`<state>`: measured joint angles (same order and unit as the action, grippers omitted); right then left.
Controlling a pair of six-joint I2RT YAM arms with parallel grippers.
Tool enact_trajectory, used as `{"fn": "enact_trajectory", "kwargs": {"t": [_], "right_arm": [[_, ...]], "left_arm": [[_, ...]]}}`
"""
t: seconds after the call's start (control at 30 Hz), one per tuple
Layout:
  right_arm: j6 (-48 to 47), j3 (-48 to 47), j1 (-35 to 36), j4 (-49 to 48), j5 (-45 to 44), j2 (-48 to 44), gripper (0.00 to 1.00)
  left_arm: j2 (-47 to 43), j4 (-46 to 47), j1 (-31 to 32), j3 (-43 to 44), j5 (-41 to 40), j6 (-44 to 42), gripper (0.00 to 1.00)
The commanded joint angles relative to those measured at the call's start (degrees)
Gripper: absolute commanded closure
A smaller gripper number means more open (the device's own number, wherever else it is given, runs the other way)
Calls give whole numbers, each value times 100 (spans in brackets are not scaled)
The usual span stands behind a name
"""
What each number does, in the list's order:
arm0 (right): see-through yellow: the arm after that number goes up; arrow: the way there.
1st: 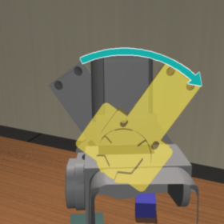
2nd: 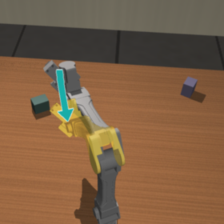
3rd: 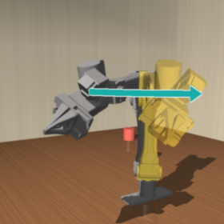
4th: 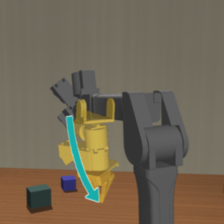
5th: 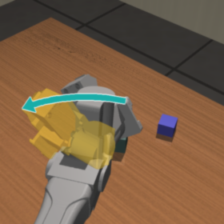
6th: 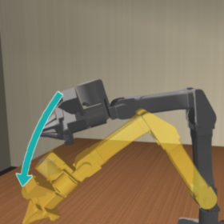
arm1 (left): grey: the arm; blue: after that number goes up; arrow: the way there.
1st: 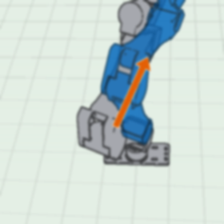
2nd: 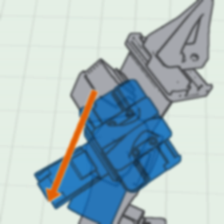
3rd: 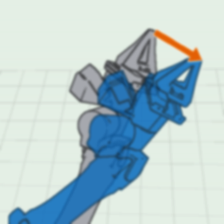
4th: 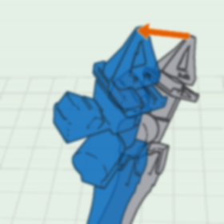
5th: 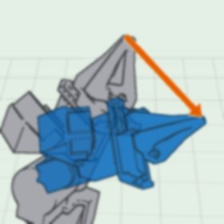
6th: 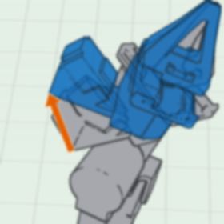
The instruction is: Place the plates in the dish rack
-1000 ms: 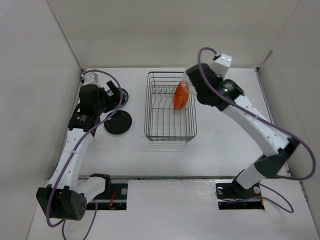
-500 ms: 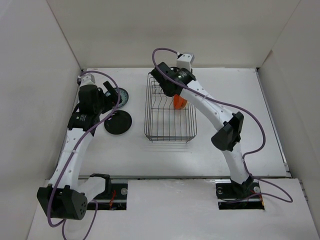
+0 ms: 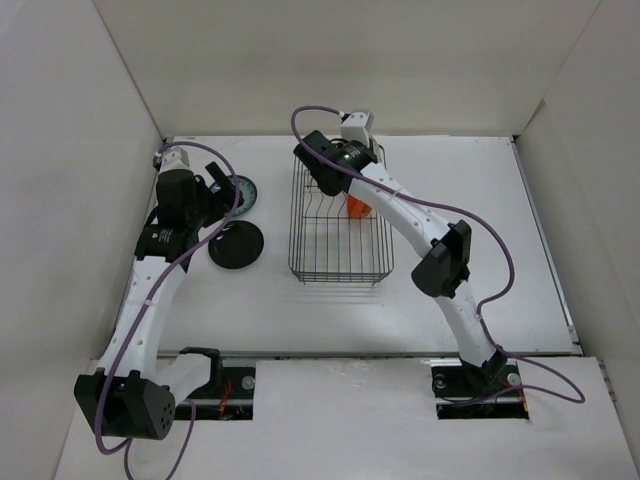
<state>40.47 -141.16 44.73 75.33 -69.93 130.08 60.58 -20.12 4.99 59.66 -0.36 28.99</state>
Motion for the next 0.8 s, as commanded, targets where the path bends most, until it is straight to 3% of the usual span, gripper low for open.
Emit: {"fn": "enact_trajectory", "kwargs": {"t": [0.0,0.77], "right_arm": [[-127,-210,53,-238,-231,123,100],[-364,-464,220,-590,-363,334,100]], "left_arm": [[-37,183,-51,28,185,36,0],[-151,237,-51,-77,405,36,0]]}}
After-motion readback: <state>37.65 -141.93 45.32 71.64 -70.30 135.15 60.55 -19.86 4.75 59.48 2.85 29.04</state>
